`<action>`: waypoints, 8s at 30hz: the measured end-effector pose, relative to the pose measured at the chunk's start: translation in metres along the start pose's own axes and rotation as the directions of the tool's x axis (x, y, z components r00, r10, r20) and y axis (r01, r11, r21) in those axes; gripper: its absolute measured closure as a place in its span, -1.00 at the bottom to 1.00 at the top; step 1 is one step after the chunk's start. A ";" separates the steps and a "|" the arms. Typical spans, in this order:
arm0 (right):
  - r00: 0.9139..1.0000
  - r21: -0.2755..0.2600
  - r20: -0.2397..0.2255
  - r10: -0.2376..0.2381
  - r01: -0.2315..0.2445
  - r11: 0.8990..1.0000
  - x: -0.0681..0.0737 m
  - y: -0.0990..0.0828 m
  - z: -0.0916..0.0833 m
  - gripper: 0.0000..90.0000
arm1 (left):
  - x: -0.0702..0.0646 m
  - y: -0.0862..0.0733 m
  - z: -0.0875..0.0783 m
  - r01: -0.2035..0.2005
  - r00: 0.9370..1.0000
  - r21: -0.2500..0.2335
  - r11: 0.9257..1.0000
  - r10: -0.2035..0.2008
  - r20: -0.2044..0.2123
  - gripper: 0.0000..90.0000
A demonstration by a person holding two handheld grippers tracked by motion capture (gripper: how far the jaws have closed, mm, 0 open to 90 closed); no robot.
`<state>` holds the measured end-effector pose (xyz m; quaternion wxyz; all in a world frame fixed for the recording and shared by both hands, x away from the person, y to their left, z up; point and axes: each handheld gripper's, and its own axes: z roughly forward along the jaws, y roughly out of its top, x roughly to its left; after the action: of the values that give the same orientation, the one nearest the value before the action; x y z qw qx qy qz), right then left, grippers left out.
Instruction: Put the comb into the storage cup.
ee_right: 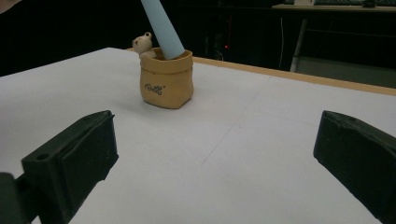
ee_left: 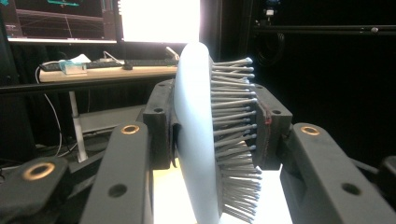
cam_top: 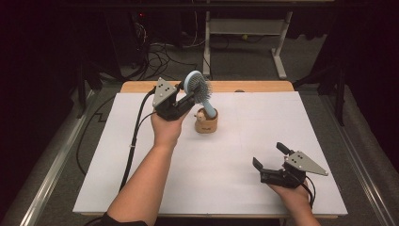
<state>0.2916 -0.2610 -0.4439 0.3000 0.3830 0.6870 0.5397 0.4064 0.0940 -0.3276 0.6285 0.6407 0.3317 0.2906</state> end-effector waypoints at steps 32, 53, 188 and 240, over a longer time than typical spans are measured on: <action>1.000 -0.001 -0.005 0.001 -0.001 1.000 0.000 0.000 0.000 -1.00 | 0.002 -0.019 0.013 0.013 1.000 0.056 0.998 -0.012 -0.019 0.29; 1.000 0.000 -0.006 0.002 -0.002 1.000 -0.001 -0.001 0.001 -1.00 | 0.006 -0.036 0.022 0.054 0.998 0.087 0.995 -0.052 -0.021 0.28; 1.000 0.006 0.000 -0.001 0.001 1.000 0.001 0.000 0.002 -1.00 | 0.049 -0.056 0.003 0.089 0.995 0.173 0.981 -0.081 -0.050 -0.99; 1.000 -0.006 0.018 -0.002 0.002 1.000 0.003 0.001 -0.002 -1.00 | 0.031 -0.123 -0.095 0.038 0.998 0.211 0.977 -0.046 0.032 -0.97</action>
<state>0.2889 -0.2592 -0.4420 0.3079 0.3864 0.6830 0.5380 0.3430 0.1751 -0.4481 0.5692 0.7016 0.3627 0.2287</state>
